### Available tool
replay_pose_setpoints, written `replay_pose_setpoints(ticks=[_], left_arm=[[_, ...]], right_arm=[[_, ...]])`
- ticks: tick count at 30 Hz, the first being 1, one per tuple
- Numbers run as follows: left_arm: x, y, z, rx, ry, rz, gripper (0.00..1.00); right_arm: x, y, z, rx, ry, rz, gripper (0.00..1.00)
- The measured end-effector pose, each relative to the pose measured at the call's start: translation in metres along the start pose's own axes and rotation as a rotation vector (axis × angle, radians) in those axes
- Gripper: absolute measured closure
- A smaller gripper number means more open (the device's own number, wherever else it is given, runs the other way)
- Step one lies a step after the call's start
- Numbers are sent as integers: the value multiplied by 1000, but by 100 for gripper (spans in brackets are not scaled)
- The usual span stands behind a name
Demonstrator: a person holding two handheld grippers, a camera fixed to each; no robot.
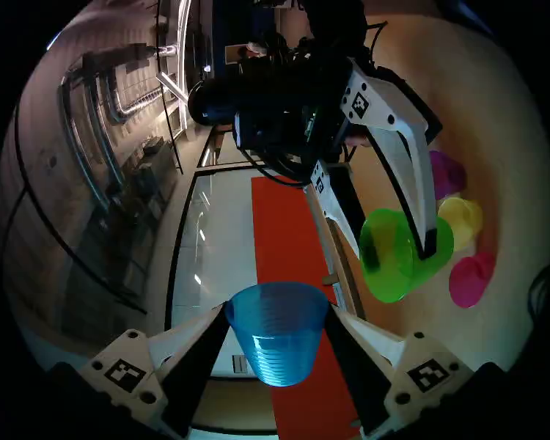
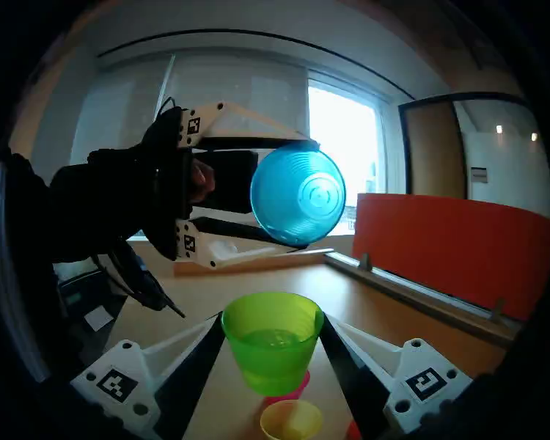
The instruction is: Pour water
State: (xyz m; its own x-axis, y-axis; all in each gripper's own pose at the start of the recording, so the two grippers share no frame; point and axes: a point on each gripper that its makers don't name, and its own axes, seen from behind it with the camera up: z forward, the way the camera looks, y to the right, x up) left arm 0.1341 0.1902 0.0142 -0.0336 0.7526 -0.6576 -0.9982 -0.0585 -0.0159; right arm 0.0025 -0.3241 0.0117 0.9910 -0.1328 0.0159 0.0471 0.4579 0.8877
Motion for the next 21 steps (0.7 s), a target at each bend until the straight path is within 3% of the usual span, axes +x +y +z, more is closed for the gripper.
replay_pose_setpoints(ticks=[14,21], left_arm=[[-5,-9,3,2,1,-10,12],[-5,-9,2,2,-3,-40,12]], right_arm=[[2,2,0,-3,3,-2,9],[3,0,-1,-5,3,-4,8]])
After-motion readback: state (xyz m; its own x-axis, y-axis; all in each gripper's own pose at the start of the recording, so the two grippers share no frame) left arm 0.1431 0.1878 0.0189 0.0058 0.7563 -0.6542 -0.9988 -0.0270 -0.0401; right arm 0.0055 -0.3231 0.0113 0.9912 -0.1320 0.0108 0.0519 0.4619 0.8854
